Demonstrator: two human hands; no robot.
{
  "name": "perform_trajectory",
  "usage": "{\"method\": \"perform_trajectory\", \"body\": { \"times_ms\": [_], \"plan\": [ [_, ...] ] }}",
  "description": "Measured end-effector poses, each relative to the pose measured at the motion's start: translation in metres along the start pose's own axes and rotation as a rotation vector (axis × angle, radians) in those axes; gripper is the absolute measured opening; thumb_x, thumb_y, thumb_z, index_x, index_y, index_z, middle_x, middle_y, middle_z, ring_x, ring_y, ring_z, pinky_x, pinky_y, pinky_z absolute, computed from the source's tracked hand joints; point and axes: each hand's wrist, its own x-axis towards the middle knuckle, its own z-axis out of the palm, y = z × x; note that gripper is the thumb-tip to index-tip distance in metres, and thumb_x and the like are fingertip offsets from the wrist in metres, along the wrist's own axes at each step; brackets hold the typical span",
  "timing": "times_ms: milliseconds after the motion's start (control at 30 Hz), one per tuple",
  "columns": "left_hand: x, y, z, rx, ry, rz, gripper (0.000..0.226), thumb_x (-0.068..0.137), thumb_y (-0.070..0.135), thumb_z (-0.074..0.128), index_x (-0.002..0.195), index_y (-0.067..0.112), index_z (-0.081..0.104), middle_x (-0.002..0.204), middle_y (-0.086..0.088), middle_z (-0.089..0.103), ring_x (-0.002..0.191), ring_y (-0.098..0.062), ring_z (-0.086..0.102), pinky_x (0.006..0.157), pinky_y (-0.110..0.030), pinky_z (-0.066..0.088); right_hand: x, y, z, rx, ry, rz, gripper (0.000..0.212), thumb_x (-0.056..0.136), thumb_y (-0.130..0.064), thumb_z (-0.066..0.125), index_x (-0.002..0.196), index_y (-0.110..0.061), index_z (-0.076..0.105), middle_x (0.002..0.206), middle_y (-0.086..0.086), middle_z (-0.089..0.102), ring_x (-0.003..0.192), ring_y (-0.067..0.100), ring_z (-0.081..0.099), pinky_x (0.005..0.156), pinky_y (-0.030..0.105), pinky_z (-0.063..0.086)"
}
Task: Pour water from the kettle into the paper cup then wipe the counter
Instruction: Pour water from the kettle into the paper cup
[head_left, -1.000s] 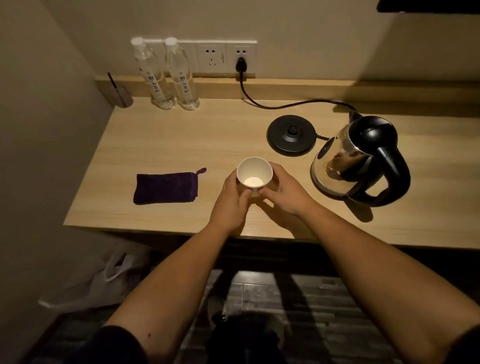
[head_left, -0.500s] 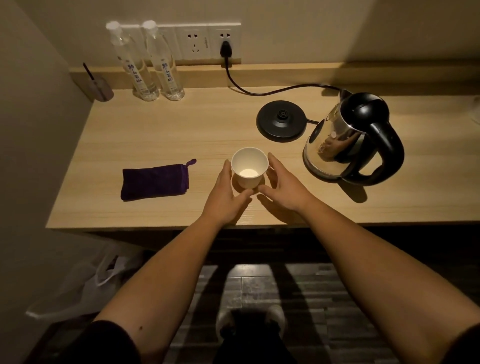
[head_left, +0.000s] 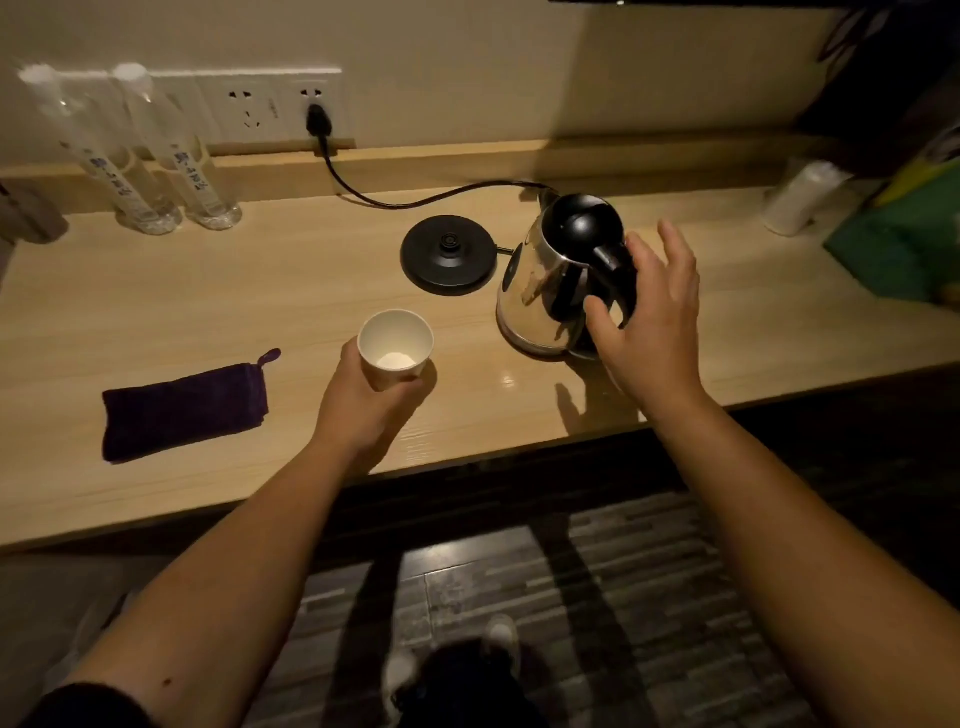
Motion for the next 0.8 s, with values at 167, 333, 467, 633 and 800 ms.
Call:
{"method": "perform_trajectory", "body": {
  "times_ms": [167, 333, 467, 633, 800],
  "plan": [
    [0.010, -0.017, -0.003, -0.070, -0.039, -0.101, 0.086, 0.067, 0.028, 0.086, 0.134, 0.042, 0.034, 0.126, 0.008, 0.050, 0.116, -0.022, 0.050, 0.091, -0.046, 0.050, 0.015, 0.026, 0.006, 0.255, -0.167, 0.373, 0.067, 0.082, -0.036, 0.071, 0.137, -0.022, 0.036, 0.131, -0.003, 0.047, 0.112, 0.011, 0.050, 0.076, 0.017, 0.043],
    [0.010, -0.017, -0.002, 0.036, -0.005, -0.048, 0.081, 0.072, 0.032, 0.083, 0.135, 0.039, 0.033, 0.125, 0.010, 0.050, 0.114, -0.017, 0.049, 0.084, -0.029, 0.046, 0.023, 0.040, 0.012, 0.382, -0.166, 0.456, 0.043, 0.077, -0.041, 0.074, 0.109, -0.025, 0.050, 0.097, -0.011, 0.057, 0.088, 0.006, 0.058, 0.066, 0.020, 0.048],
    [0.006, -0.009, 0.001, 0.076, -0.007, -0.029, 0.081, 0.076, 0.027, 0.081, 0.140, 0.031, 0.031, 0.121, 0.011, 0.050, 0.105, -0.009, 0.049, 0.076, -0.018, 0.040, 0.021, 0.041, 0.010, 0.433, -0.121, 0.468, 0.035, 0.077, -0.035, 0.075, 0.101, -0.028, 0.051, 0.096, -0.010, 0.058, 0.087, 0.007, 0.059, 0.066, 0.020, 0.047],
    [-0.003, 0.008, 0.005, 0.029, -0.016, -0.030, 0.076, 0.077, 0.021, 0.080, 0.137, 0.029, 0.034, 0.110, 0.018, 0.051, 0.092, 0.006, 0.050, 0.060, -0.004, 0.042, 0.022, 0.030, -0.003, 0.443, -0.116, 0.376, 0.032, 0.075, -0.034, 0.077, 0.088, -0.044, 0.050, 0.096, -0.014, 0.059, 0.088, 0.002, 0.058, 0.062, 0.015, 0.043],
    [-0.008, 0.017, 0.001, 0.006, -0.016, -0.043, 0.070, 0.075, 0.025, 0.080, 0.129, 0.034, 0.036, 0.110, 0.020, 0.053, 0.093, 0.010, 0.050, 0.062, 0.001, 0.038, 0.039, 0.000, -0.017, 0.389, -0.223, 0.196, 0.031, 0.069, -0.038, 0.079, 0.084, -0.047, 0.053, 0.091, -0.018, 0.058, 0.082, 0.000, 0.055, 0.062, 0.020, 0.042]
  ]
}}
